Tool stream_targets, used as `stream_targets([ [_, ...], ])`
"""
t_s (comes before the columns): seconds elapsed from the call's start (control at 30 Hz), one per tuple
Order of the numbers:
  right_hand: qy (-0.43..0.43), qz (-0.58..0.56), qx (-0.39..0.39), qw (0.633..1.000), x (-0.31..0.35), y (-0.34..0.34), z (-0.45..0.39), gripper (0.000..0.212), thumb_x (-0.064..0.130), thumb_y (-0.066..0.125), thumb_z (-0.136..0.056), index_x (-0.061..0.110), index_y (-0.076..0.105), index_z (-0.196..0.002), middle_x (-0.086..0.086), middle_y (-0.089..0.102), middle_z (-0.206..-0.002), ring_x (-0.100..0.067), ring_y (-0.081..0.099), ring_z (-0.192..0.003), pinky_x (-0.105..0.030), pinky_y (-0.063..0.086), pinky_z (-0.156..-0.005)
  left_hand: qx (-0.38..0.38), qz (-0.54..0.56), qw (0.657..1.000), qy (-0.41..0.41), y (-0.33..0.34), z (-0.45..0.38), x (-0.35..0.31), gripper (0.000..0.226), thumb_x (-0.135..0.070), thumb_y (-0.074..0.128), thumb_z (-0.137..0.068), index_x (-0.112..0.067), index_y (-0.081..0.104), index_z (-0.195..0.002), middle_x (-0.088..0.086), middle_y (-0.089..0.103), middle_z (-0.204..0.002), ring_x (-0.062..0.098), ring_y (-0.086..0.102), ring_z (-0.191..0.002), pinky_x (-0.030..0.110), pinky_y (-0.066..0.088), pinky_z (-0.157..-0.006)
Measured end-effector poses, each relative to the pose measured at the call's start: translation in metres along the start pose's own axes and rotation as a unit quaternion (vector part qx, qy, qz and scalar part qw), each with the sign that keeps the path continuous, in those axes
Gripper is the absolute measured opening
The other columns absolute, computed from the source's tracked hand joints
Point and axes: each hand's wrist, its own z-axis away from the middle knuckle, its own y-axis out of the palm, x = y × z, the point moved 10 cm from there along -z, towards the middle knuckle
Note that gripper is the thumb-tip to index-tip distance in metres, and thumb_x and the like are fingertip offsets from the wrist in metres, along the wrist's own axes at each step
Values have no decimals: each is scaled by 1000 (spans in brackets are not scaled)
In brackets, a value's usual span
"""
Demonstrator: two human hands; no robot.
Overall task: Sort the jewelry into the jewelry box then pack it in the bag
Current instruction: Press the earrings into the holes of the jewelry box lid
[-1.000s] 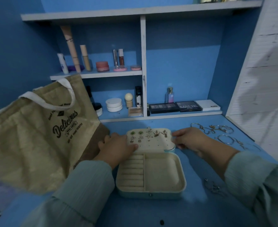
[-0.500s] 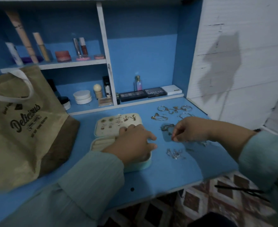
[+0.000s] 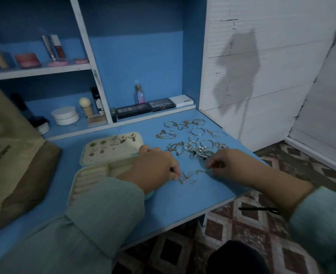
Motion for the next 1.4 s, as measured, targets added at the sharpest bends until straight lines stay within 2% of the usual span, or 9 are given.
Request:
stream_targets([
  [0.23, -96, -22, -77, 992, 12, 11, 13, 29, 16, 62, -88, 15, 65, -116, 8, 46, -93, -6, 44, -84, -13, 31, -77, 0, -116, 991, -70, 0, -2, 12, 25, -26, 40, -92, -30, 63, -97, -9, 57, -99, 16, 46, -99, 38, 21, -87],
  [0.33, -168, -8, -93, 981, 27, 21, 20, 27, 9, 59, -84, 14, 71, -106, 2, 49, -85, -11, 43, -81, -15, 30, -68, -10, -151, 985, -83, -2, 0, 13, 24, -21, 38, -92, -26, 61, -96, -5, 53, -94, 18, 41, -90, 42, 22, -91],
  [0.47, -172, 3, -100, 980, 26, 23, 21, 35, 2, 49, -78, 11, 73, -102, 2, 49, -85, -14, 45, -81, -10, 24, -71, -26, -177, 980, -90, -4, 1, 12, 21, -19, 40, -92, -26, 59, -96, -6, 48, -91, 19, 39, -90, 44, 22, -93],
  [0.57, -162, -16, -115, 980, 18, 11, 23, 39, 1, 44, -78, 8, 71, -105, 3, 50, -87, -13, 49, -83, -9, 34, -74, -28, -143, 988, -54, -3, -1, 1, 23, -23, 41, -94, -31, 60, -104, -8, 55, -105, 18, 45, -101, 41, 21, -93],
  [0.7, -104, 51, -186, 976, -12, -20, 32, 35, -5, 51, -75, 9, 74, -98, -6, 62, -85, -27, 59, -76, -32, 49, -69, -20, -51, 995, 77, 1, -3, -33, 32, -39, 39, -96, -37, 54, -124, -11, 52, -124, 14, 45, -116, 34, 24, -95],
  [0.83, -49, 153, -81, 984, -31, -11, 40, 46, 3, 51, -86, 23, 56, -128, 0, 52, -119, -20, 44, -107, -26, 35, -91, 14, 2, 986, 165, 13, -5, -61, 53, -39, 32, -86, -23, 53, -132, -1, 55, -125, 20, 51, -112, 30, 36, -93],
  [0.93, -49, 115, -29, 992, -37, 0, 45, 52, 0, 51, -84, 21, 52, -132, 0, 48, -126, -18, 44, -118, -23, 33, -99, 26, -20, 986, 162, 16, -10, -67, 53, -42, 29, -90, -22, 49, -135, -1, 50, -128, 19, 49, -115, 30, 38, -95],
  [1.13, 5, -18, -135, 991, -56, -43, 52, 33, -4, 52, -87, 10, 67, -113, -3, 59, -111, -8, 53, -94, 4, 31, -77, 12, -44, 990, 133, 7, -29, -76, 41, -36, 34, -99, -31, 39, -139, -7, 42, -134, 14, 40, -123, 29, 33, -100],
  [1.4, 77, 29, -38, 996, -82, -31, 48, 25, 26, 65, -85, 20, 68, -110, 8, 51, -100, -9, 52, -91, -29, 46, -89, -37, -42, 990, 129, -3, -58, -89, 39, -38, 37, -98, -31, 43, -136, -7, 40, -130, 15, 35, -122, 30, 26, -101],
])
